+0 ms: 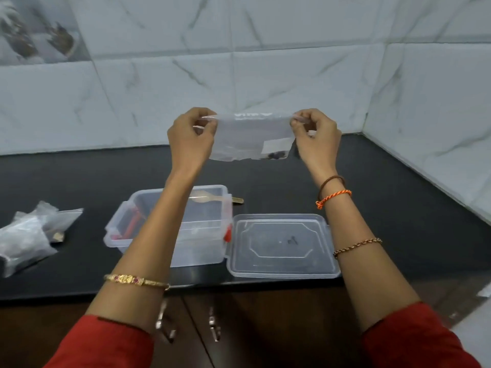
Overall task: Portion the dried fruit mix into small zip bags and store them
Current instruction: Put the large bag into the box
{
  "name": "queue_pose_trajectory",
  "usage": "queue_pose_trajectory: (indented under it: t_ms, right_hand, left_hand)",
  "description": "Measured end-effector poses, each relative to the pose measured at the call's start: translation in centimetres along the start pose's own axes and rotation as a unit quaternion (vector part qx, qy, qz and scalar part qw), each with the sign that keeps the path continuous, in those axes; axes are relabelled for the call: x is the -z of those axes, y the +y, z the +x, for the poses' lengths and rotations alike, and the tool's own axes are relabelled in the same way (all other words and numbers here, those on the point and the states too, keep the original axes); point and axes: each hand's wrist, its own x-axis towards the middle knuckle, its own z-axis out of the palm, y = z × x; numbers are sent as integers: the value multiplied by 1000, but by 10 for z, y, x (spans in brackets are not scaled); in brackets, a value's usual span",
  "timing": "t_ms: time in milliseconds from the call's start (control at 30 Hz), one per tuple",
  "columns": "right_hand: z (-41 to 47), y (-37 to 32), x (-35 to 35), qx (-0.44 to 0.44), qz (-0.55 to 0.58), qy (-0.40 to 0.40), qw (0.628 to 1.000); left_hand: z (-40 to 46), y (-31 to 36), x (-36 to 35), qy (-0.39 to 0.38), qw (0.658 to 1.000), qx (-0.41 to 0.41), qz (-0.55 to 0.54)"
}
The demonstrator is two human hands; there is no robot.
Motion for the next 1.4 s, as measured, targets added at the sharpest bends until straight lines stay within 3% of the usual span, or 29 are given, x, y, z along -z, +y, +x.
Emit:
queue_pose_trajectory:
  t_ms: [200,300,567,733,867,1000,1233,1400]
  right_hand:
    - [-35,-56,-66,-16,140,-43,989]
    - [-51,-67,-84,-44,172,-64,982]
    - [-86,-60,-114,-147,140,-112,973]
    - [-98,-33,-119,-143,-41,-119,982]
    - [-101,-31,-117,-123,-103,-112,981]
    - [-102,-31,-117,-112,-146,-100,978]
    - [-103,-27,-121,-118,-196,-131,965]
    - [-101,-25,-122,-128,-201,-149,960]
  left_hand:
    - [-1,-42,88,34,993,66,-92]
    - [-1,-59,115,13,987,94,-129]
    - [-2,-102,141,-59,968,207,-128]
    - [-4,-123,135,-168,969,178,-36]
    - [-2,-129,126,-216,963,152,50]
    - [-2,-134,118,-237,943,131,194]
    - [-12,-134,111,-247,915,138,289]
    - [-10,-131,105,-226,879,87,412]
